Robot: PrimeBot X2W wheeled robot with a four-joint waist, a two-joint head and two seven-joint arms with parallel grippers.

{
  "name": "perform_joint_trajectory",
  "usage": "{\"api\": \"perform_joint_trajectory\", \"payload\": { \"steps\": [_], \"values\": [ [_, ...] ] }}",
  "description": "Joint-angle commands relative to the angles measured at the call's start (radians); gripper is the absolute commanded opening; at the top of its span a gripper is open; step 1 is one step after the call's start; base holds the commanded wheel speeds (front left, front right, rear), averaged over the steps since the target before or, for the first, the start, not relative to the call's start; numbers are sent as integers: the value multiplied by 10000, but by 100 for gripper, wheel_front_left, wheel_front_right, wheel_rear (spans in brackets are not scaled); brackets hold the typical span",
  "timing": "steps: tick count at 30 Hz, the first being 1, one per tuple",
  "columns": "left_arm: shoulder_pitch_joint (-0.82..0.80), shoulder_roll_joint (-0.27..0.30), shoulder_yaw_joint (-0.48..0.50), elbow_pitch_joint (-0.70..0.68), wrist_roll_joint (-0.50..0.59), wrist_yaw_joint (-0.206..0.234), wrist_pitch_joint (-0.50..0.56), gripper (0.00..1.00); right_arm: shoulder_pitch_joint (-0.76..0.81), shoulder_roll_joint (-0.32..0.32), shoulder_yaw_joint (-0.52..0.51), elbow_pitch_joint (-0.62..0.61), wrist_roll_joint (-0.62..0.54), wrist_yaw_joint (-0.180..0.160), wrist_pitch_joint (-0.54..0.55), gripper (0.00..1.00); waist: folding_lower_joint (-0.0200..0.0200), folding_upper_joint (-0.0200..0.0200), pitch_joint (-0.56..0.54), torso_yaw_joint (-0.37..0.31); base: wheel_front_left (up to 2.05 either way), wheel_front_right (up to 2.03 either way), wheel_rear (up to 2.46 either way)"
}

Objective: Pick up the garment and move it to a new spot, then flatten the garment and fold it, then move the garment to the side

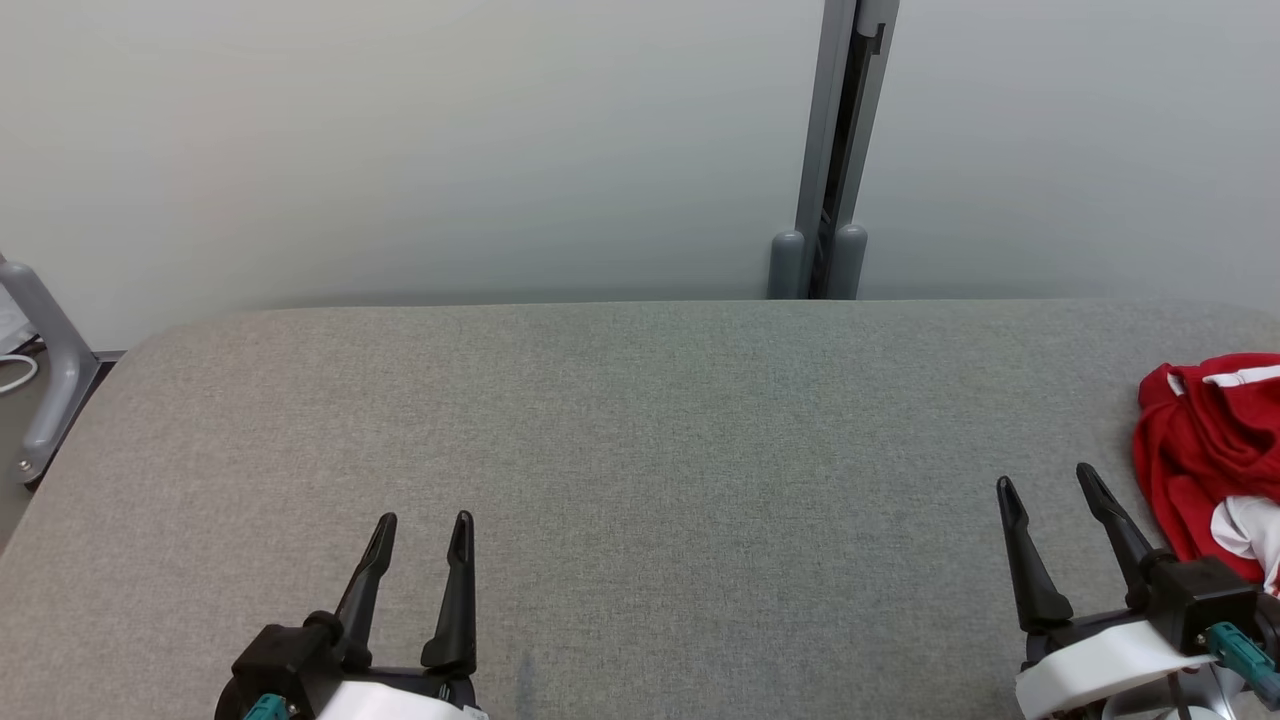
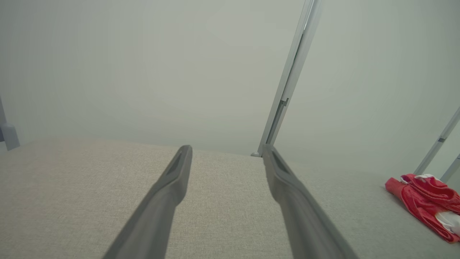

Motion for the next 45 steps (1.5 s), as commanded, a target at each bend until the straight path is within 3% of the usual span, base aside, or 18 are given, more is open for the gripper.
{"api": "perform_joint_trajectory", "payload": {
  "steps": [1, 12, 21, 43, 44, 45],
  "values": [
    [-61, 35, 29, 3, -46, 6, -9, 100, 101, -23, -45, -35, 19, -3, -45, 100, 0, -1, 6, -6, 0, 0, 0],
    [-162, 35, 42, -47, -25, -32, -9, 100, 132, -25, -210, -121, 60, -3, -45, 100, 0, -1, 46, -25, 0, 0, 0],
    [-90, 35, 188, -46, -560, -463, -9, 100, 141, -1, -127, -305, 21, -3, -45, 100, 0, -1, 93, 22, 0, 0, 0],
    [17, 37, 337, 168, -1439, -469, -9, 100, 92, -169, 252, -359, 266, -3, -46, 100, 0, -1, 64, 167, 0, 0, 0],
    [21, -2, 274, 196, -1423, -451, 0, 0, 19, -82, 297, -295, 234, 0, 2, 0, 1, -1, 64, 165, 0, 0, 0],
    [57, -8, 262, 262, -1439, -450, 7, 0, 38, -48, 308, -227, 250, 0, 10, 0, 1, -1, 64, 165, 0, 0, 0]
  ]
}}
